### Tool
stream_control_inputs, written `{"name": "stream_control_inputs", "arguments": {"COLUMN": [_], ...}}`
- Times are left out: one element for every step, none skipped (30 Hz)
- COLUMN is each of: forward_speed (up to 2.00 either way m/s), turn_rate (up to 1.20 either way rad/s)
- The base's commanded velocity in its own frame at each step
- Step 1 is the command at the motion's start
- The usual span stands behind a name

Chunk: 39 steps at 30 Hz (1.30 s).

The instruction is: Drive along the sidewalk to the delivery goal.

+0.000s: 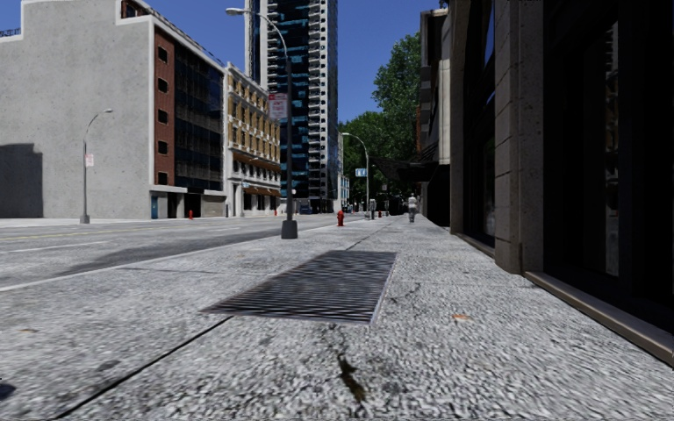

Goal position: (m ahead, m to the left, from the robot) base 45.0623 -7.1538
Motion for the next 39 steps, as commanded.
{"name": "stream_control_inputs", "arguments": {"forward_speed": [2.0,2.0,2.0,2.0,2.0,2.0,2.0,2.0,2.0,2.0,2.0,2.0,2.0,2.0,2.0,2.0,2.0,2.0,2.0,2.0,2.0,2.0,2.0,2.0,2.0,2.0,2.0,2.0,2.0,2.0,2.0,2.0,2.0,2.0,2.0,2.0,2.0,2.0,2.0], "turn_rate": [0.0,0.0,0.0,0.0,0.0,0.0,0.0,0.0,0.0,0.0,0.0,0.0,0.0,0.0,0.0,0.0,0.0,0.0,0.0,0.0,0.0,0.0,0.0,0.0,0.0,0.0,0.0,0.0,0.0,0.0,0.0,0.0,0.0,0.0,0.0,0.0,0.0,0.0,0.0]}}
